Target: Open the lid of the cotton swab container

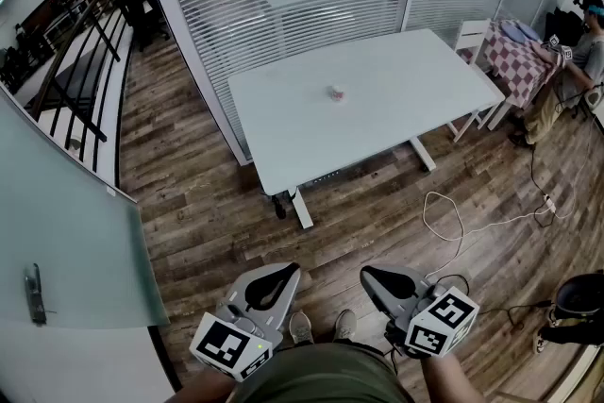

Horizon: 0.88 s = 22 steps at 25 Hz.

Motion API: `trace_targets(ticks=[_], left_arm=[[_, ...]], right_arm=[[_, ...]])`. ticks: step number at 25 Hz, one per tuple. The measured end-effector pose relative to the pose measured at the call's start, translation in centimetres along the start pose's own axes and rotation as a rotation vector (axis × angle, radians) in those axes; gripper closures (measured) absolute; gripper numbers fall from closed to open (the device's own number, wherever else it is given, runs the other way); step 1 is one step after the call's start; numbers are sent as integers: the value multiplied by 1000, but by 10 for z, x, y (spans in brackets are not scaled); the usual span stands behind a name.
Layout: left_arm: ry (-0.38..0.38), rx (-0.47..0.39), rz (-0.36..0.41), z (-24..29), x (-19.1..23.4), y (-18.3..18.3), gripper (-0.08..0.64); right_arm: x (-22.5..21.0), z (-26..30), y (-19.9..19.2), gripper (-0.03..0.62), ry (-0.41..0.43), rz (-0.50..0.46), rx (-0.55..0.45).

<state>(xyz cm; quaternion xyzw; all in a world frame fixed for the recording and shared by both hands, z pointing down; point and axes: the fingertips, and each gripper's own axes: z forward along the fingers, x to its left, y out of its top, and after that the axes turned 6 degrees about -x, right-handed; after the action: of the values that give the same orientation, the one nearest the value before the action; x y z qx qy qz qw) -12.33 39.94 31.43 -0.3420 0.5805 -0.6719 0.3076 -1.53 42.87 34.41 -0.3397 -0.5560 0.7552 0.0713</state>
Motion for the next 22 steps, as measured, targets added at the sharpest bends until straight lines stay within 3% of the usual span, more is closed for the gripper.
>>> trace_targets(ticks=[14, 22], left_arm=[[46, 7, -6, 43, -20, -4, 552], [91, 10, -20, 62, -39, -25, 554]], right_arm=[[-45, -21, 16, 583, 27, 31, -22], [-84, -48, 2, 583, 15, 43, 20]])
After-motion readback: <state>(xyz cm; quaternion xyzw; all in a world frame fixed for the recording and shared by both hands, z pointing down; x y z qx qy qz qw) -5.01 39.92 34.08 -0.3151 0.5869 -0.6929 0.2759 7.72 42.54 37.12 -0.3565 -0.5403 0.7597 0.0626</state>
